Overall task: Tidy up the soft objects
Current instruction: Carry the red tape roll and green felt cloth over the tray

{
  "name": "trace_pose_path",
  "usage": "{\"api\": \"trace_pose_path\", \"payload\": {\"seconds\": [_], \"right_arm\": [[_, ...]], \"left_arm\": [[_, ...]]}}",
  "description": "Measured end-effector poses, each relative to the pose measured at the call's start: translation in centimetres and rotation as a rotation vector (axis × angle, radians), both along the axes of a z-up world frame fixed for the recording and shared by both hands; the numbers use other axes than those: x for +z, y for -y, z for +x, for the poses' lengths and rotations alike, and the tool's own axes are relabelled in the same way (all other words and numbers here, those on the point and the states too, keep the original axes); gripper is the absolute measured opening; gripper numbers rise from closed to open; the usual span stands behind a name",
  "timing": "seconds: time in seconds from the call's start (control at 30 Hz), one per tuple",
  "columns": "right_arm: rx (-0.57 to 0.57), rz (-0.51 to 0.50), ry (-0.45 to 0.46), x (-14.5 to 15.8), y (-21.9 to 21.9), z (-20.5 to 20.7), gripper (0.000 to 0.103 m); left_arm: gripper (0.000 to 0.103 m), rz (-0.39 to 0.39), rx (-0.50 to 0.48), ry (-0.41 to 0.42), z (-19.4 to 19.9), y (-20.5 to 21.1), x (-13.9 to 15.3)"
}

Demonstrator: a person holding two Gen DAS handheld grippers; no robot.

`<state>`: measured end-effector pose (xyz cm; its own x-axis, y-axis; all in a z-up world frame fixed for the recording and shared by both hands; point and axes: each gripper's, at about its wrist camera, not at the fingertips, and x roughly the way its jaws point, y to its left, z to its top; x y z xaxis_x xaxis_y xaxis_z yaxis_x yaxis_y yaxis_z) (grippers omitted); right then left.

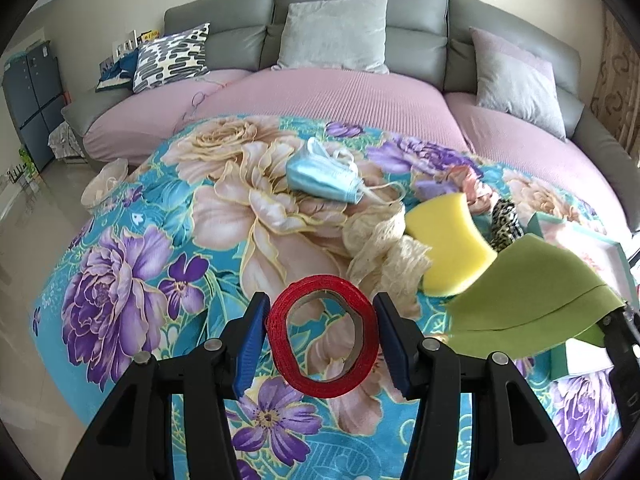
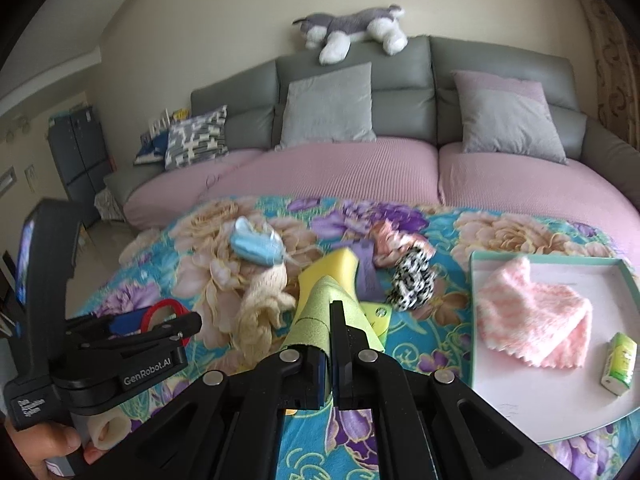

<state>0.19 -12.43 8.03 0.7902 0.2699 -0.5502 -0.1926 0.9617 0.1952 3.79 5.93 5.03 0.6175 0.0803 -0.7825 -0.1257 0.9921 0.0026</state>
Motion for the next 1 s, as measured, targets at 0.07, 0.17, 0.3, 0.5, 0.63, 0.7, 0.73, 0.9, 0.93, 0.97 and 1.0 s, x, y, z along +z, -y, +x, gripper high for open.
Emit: {"api": "trace_pose_path", "payload": {"seconds": [0.07,0.17,0.3,0.5,0.63,0.7,0.73,0.9,0.93,0.97,1.0], "right_arm": [[-0.016,0.011,0.023,0.7,0.7,-0.4,0.002],[-0.032,0.042,0.056,1.6,2.0,-1.1,0.002],[-0.071,0.038,0.085,2.6,3.3,-1.6,0.001],[-0.160,0.031,0.086,2.8,6.3,-1.9,0.002],[-0.258,0.015,0.079,2.8,9.5,-2.2,0.002],[-0.323,0.007,0.069,2.6,11.4,-2.5,0.002],[-0.353,0.003,0.063,2.5,12.3,-2.6,0.001],[-0.486,0.017,0.038,2.0,16.6,-3.6,0.002],[-0.511,0.013,0.033,1.9,17.2,-3.7,0.001],[-0.533,0.010,0.027,1.9,17.8,-3.9,0.001],[-0.554,0.010,0.022,1.8,18.4,-4.2,0.001]], "left_arm": [[0.055,-0.004,-0.004,0.012,-0.1,0.1,0.4],[0.055,-0.007,-0.013,0.027,-0.2,0.4,0.9],[0.055,-0.011,-0.029,0.042,-0.3,1.1,1.5],[0.055,-0.009,-0.099,0.052,0.1,3.5,2.2],[0.055,-0.016,-0.160,0.056,0.4,5.8,2.9],[0.055,-0.009,-0.188,0.061,0.6,7.1,3.2],[0.055,-0.006,-0.197,0.062,0.6,7.6,3.3],[0.055,0.006,-0.289,0.072,1.0,11.3,4.1],[0.055,0.008,-0.303,0.072,1.1,11.9,4.3],[0.055,0.012,-0.326,0.075,1.1,12.8,4.4],[0.055,0.014,-0.344,0.077,1.2,13.5,4.5]]}}
